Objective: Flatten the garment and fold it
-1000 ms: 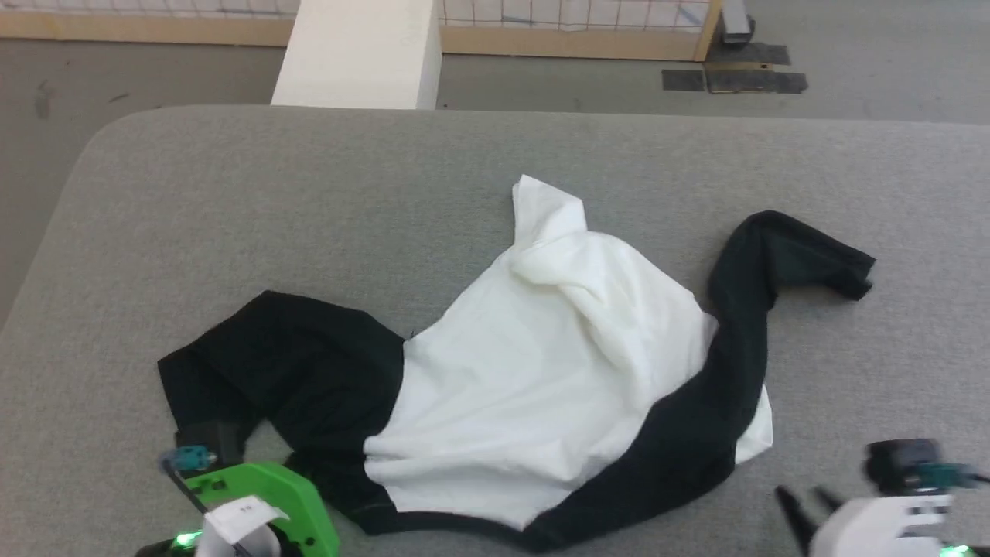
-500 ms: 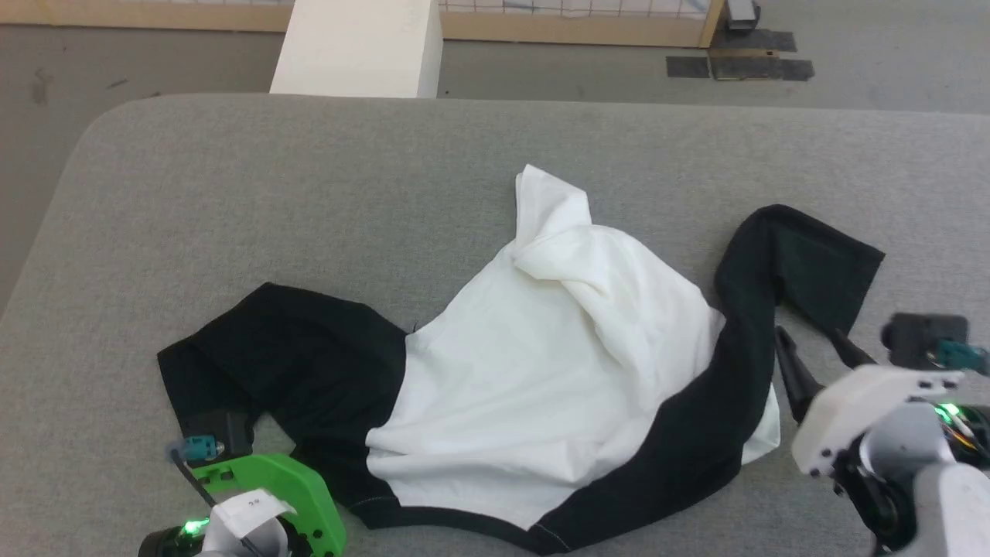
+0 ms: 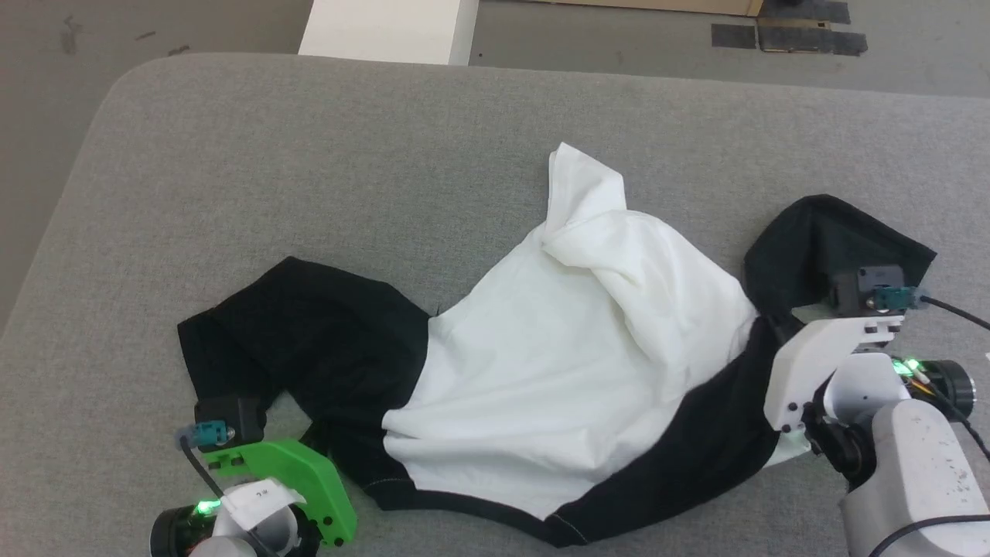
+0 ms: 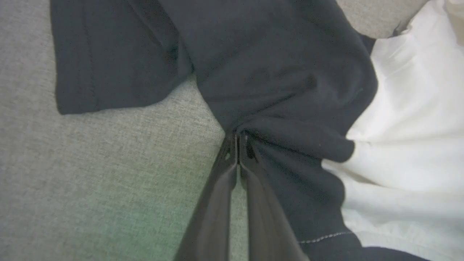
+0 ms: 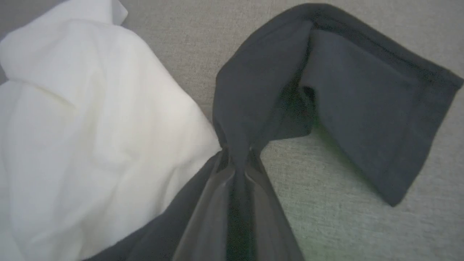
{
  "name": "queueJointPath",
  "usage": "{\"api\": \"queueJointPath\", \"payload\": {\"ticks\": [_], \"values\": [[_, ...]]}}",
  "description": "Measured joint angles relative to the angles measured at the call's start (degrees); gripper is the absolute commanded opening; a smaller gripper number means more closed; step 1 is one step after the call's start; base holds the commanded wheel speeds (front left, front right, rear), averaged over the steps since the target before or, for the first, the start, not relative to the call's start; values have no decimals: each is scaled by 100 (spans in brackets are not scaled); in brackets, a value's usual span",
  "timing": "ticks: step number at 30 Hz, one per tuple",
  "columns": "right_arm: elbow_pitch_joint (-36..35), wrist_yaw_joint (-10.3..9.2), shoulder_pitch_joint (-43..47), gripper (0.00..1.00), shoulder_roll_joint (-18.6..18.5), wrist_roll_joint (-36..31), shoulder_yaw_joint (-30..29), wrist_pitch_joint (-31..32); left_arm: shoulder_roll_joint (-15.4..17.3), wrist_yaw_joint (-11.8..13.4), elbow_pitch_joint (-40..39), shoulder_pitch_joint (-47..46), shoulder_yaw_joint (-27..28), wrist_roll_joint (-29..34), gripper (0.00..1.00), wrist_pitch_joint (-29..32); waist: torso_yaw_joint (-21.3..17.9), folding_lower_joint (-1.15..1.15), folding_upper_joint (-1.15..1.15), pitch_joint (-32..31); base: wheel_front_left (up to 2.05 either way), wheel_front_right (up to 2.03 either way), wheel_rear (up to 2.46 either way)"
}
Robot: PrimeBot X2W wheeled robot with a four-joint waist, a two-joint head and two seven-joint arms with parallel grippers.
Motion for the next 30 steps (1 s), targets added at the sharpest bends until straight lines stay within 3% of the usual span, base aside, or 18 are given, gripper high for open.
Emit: {"api": "queueJointPath", "payload": {"ticks": [4, 10, 14, 17, 18, 19, 23, 27, 30], "values": [[-366, 0, 145, 0, 2, -199, -271, -244, -2, 1, 47, 6, 4, -10, 0, -22, -22, 0, 0, -72, 0, 0, 0], [-1795, 2, 1187, 0, 3, 11, -888, -236, 32, 32, 46, 92, 22, -35, 0, -9, -130, 0, 0, -241, 0, 0, 0], [-2598, 3, 2151, 0, 3, 307, -1232, 408, 49, 48, -1, 147, 21, -46, 0, 7, -252, 0, 0, -318, 0, 0, 0], [-2978, 3, 2881, 0, 7, 631, -1274, 1230, 78, 51, -34, 201, 27, -54, 0, 33, -387, 0, 0, -355, 0, 0, 0], [-3069, 3, 3026, 46, 8, 701, -1260, 1405, 85, 51, -37, 207, 30, -55, 0, 34, -423, 0, 0, -363, 0, 0, 0], [-3159, 3, 3178, 100, 7, 772, -1247, 1614, 90, 52, -42, 208, 32, -62, 0, 36, -465, 0, 0, -372, 0, 0, 0], [-3441, 0, 3471, 100, 1, 951, -1367, 2048, 119, 52, -47, 206, 32, -86, 0, 48, -576, 0, 0, -406, 0, 0, 0], [-3917, -1, 3179, 100, -13, 876, -1441, 1469, 127, 52, -45, 205, 19, -86, 0, 48, -603, 0, 0, -437, 0, 0, 0], [-4068, -1, 2820, 100, -24, 782, -999, 1095, 130, 53, -46, 204, -7, -86, 0, 49, -574, 0, 0, -438, 0, 0, 0]]}}
